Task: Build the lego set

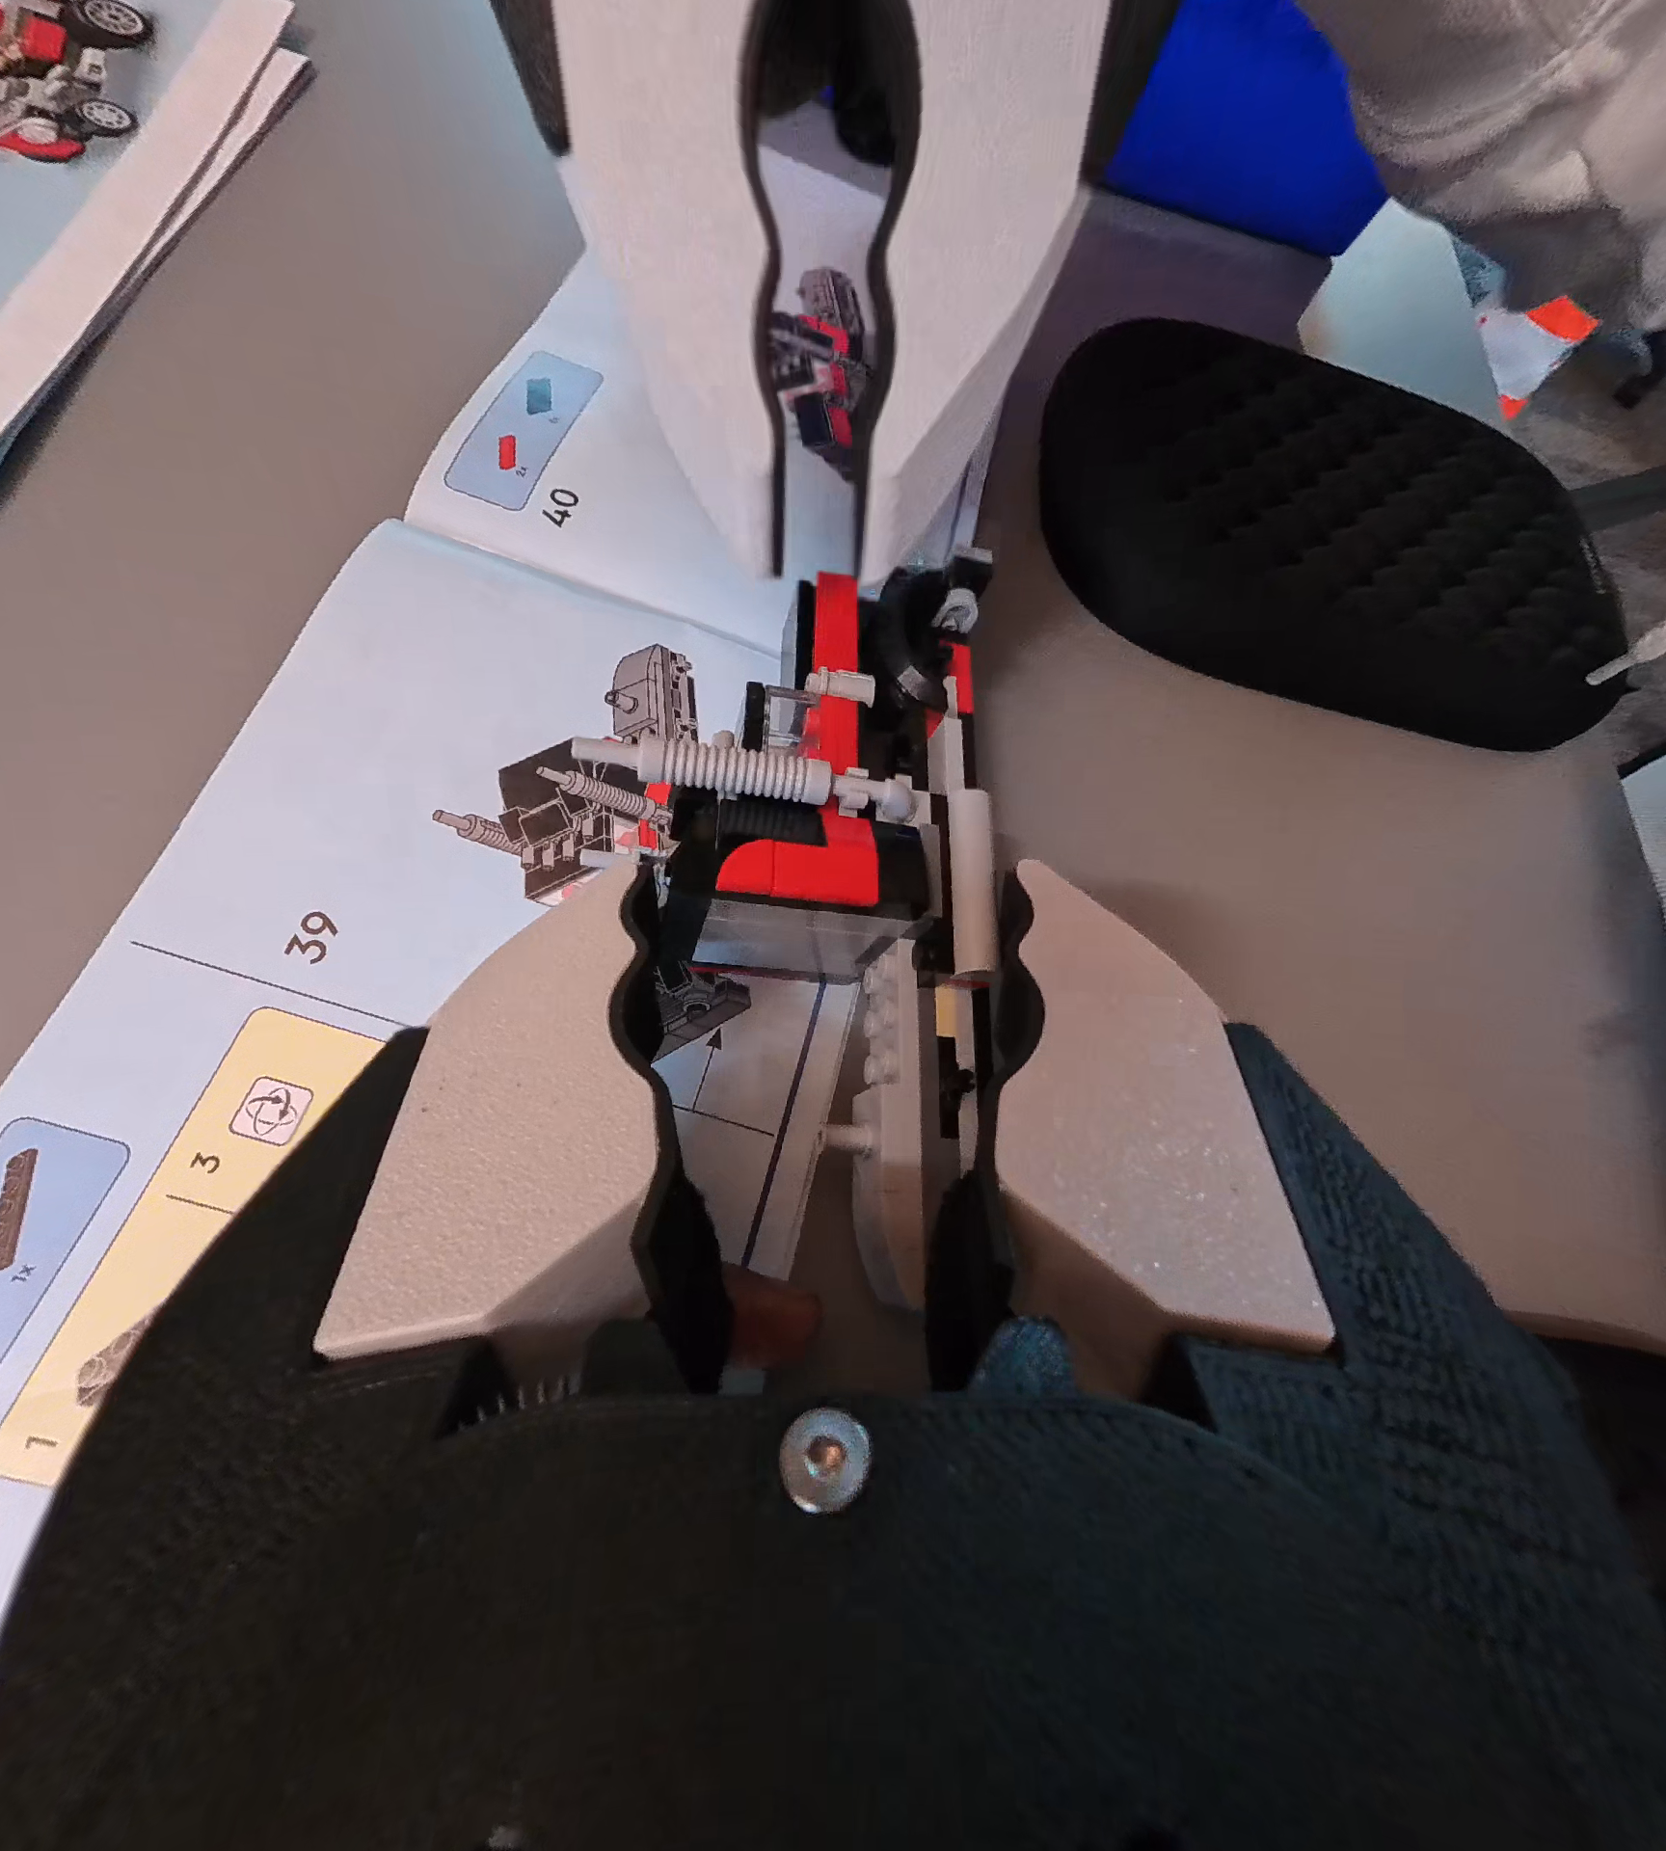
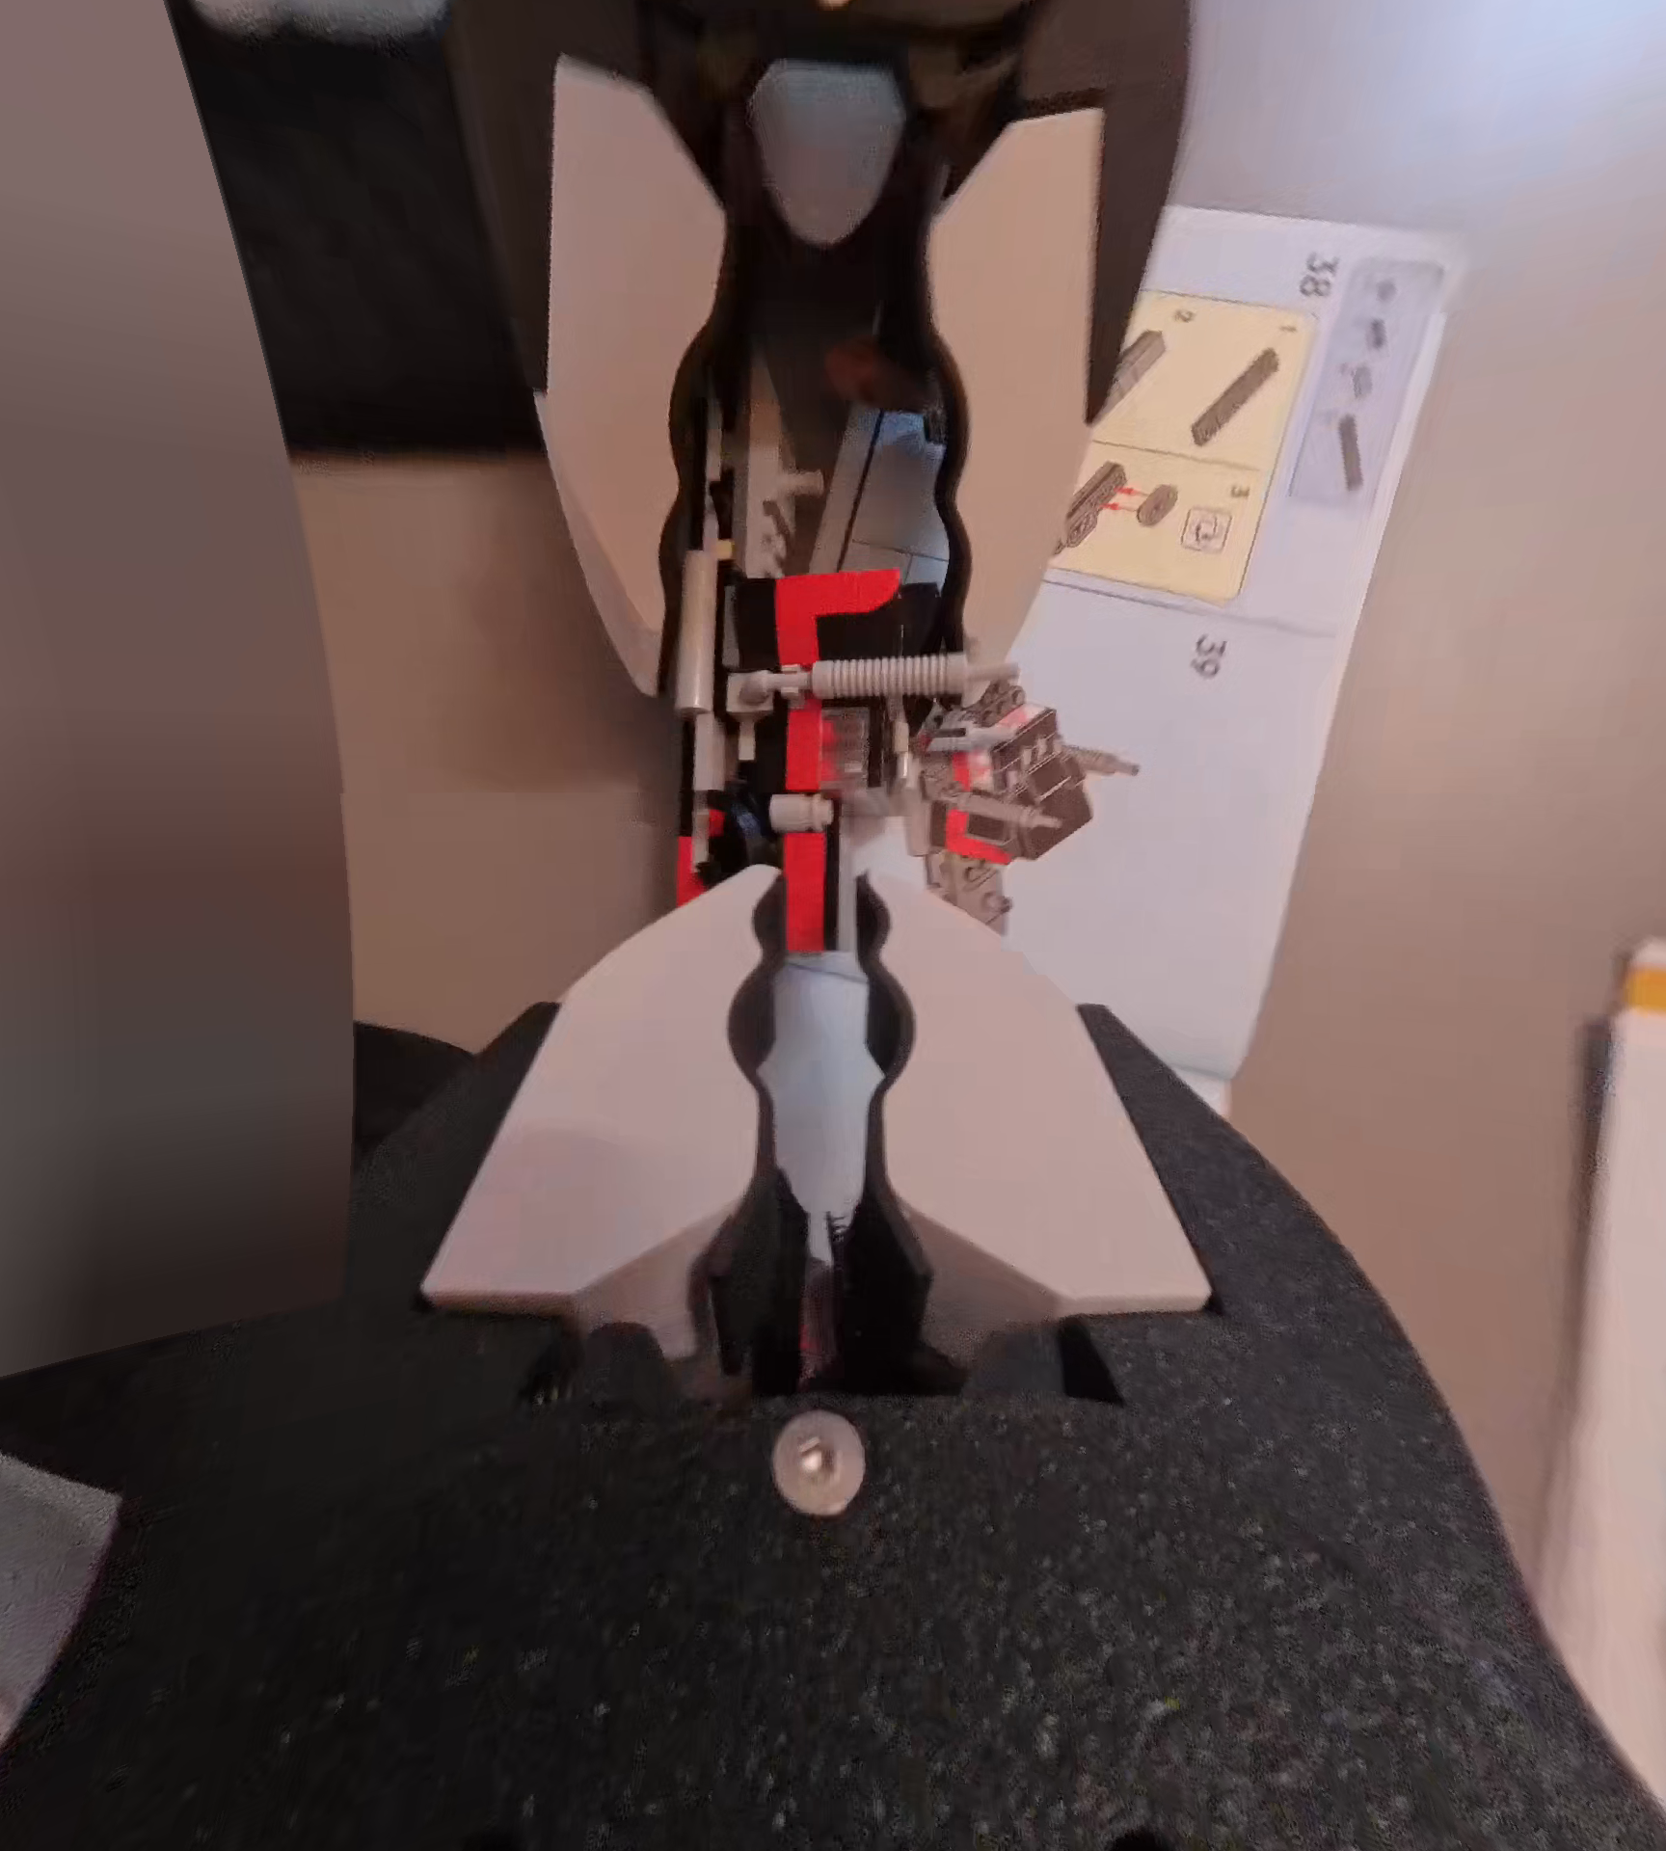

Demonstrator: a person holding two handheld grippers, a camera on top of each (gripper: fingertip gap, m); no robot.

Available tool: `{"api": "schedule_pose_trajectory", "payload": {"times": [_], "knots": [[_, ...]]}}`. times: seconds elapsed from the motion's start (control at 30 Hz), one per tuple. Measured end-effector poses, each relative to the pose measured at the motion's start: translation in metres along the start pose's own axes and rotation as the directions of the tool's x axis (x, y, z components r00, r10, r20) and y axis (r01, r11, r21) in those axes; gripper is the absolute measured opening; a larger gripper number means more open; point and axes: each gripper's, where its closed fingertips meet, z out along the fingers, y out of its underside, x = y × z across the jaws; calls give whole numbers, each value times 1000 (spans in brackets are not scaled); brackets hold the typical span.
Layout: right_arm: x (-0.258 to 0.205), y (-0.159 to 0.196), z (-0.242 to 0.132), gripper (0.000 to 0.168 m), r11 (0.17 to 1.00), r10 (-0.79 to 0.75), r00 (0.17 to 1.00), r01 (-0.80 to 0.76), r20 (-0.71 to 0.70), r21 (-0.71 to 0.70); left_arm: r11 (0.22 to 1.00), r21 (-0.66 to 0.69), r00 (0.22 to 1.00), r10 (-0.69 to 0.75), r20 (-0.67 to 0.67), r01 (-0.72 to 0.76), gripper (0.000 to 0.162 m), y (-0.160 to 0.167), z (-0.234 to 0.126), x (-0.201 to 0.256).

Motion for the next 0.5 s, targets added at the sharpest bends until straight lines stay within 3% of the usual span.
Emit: {"api": "schedule_pose_trajectory", "payload": {"times": [0.1, 0.17, 0.33, 0.5], "knots": [[-13, 7, -4, 34, 974, 170, 981, -181, 91, 133, 1000, -1, 1000, 29, 8, -29, 65, 0, 0, 1], [-20, 11, 1, 43, 965, 190, 980, -199, 66, 172, 998, -4, 998, 60, 17, -60, 65, 0, 0, 1], [-17, 13, 17, 48, 981, 80, 987, -53, -139, 187, 988, 2, 987, 153, 47, -153, 65, -4, -2, 4], [-22, 10, 16, 41, 980, -70, 954, 121, -291, 161, 965, 7, 960, 260, 104, -262, 64, -9, -8, 12]]}}
